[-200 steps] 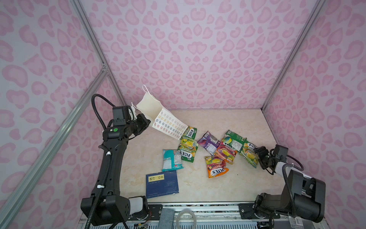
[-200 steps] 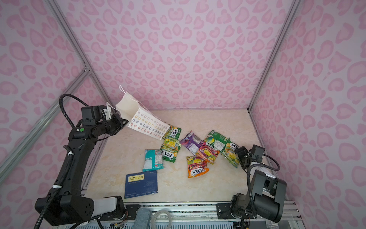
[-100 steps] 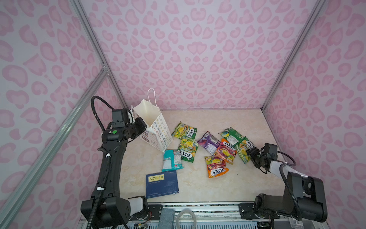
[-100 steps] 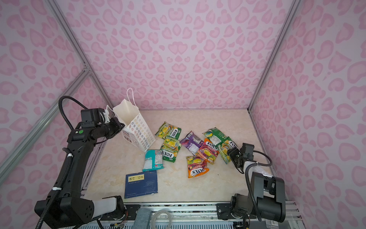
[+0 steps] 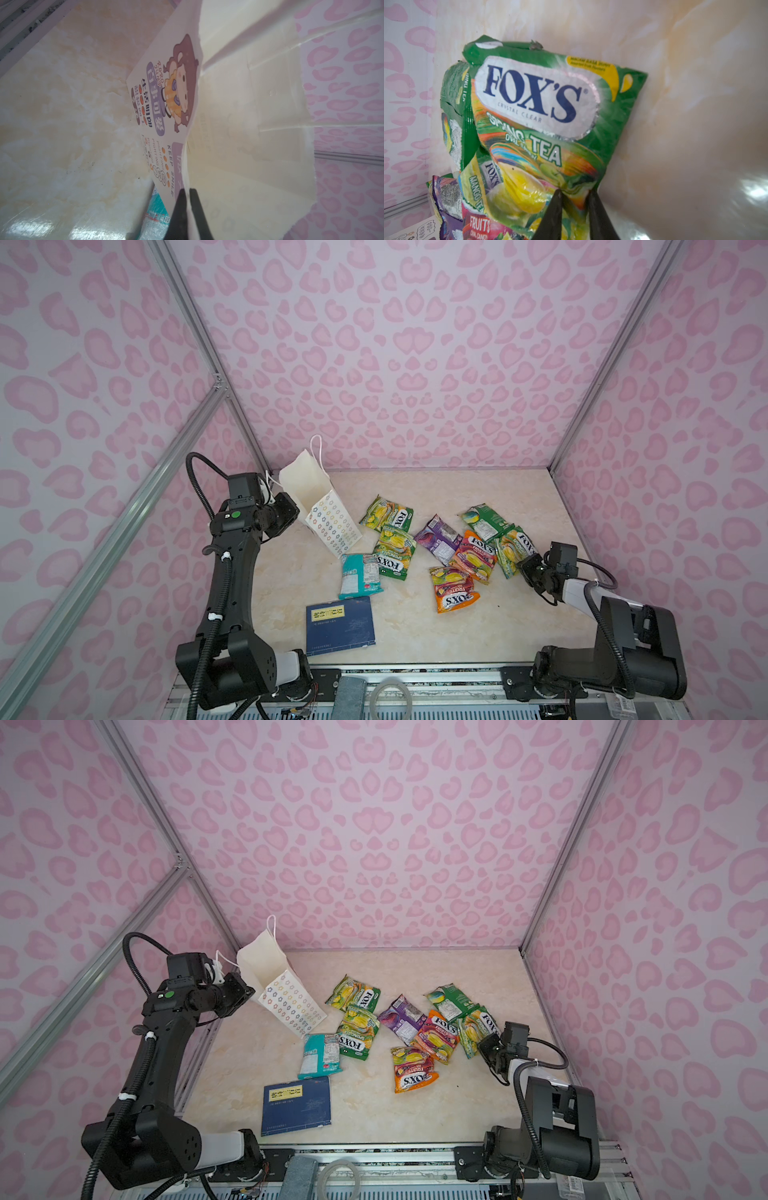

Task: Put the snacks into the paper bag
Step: 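Lift the green Fox's Spring Tea bag with the right gripper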

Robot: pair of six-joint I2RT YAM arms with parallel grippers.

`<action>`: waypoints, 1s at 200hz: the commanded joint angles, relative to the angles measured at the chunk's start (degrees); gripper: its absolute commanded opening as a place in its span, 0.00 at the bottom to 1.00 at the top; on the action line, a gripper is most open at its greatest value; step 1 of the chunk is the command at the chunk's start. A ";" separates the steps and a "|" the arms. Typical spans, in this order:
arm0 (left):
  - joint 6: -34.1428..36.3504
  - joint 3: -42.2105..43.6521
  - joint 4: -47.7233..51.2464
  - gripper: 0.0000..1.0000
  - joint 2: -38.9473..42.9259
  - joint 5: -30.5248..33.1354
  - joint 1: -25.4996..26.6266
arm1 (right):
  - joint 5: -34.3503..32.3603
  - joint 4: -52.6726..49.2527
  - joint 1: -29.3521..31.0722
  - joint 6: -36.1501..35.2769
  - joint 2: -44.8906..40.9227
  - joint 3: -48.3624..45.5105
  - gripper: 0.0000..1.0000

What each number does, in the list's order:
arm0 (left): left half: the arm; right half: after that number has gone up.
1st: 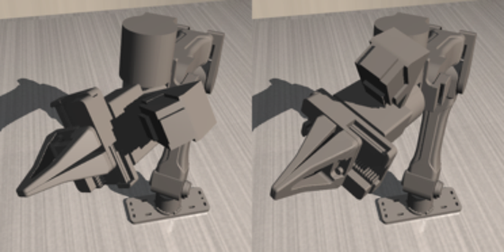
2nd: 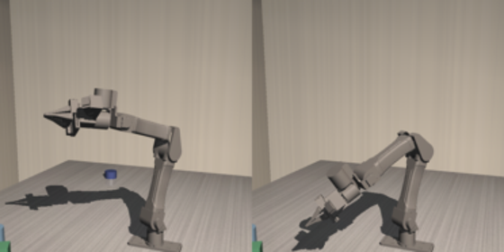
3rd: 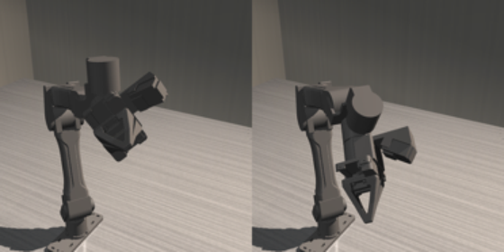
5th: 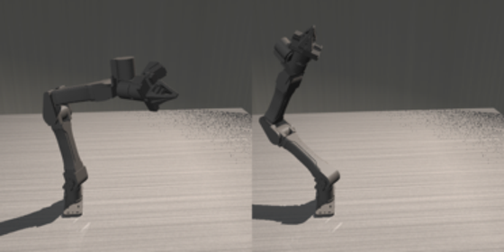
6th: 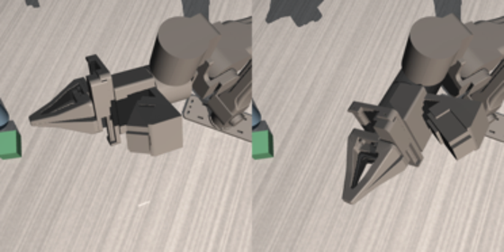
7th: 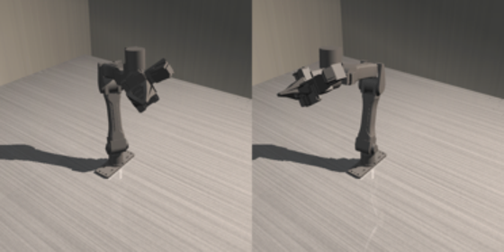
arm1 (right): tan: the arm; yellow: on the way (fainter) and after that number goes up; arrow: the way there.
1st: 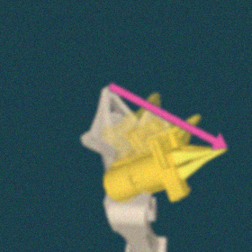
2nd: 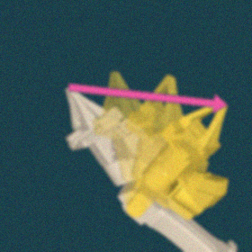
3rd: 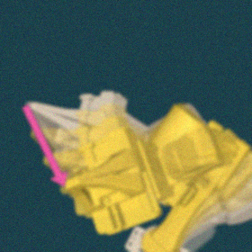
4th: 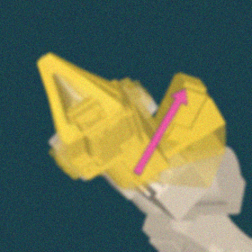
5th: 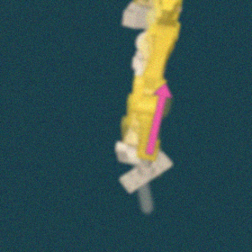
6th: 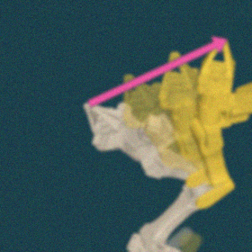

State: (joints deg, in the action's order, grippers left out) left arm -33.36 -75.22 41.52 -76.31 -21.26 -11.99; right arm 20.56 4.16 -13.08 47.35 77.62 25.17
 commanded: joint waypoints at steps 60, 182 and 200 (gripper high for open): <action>1.71 -3.33 -0.94 0.02 0.74 -3.40 -0.49 | -2.99 -13.51 1.17 -4.77 -8.73 4.63 0.00; 5.32 -3.26 1.54 0.02 1.00 0.59 -0.49 | -13.82 -28.04 15.44 -10.86 -20.99 20.00 0.00; 5.84 -3.43 1.59 0.02 1.00 0.32 -0.49 | -13.39 -28.16 18.02 -11.09 -20.09 22.74 0.00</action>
State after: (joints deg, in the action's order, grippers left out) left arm -28.86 -78.48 43.59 -75.20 -20.71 -12.40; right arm 9.04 -23.55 2.46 37.69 56.73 45.25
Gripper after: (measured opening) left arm 0.060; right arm 0.049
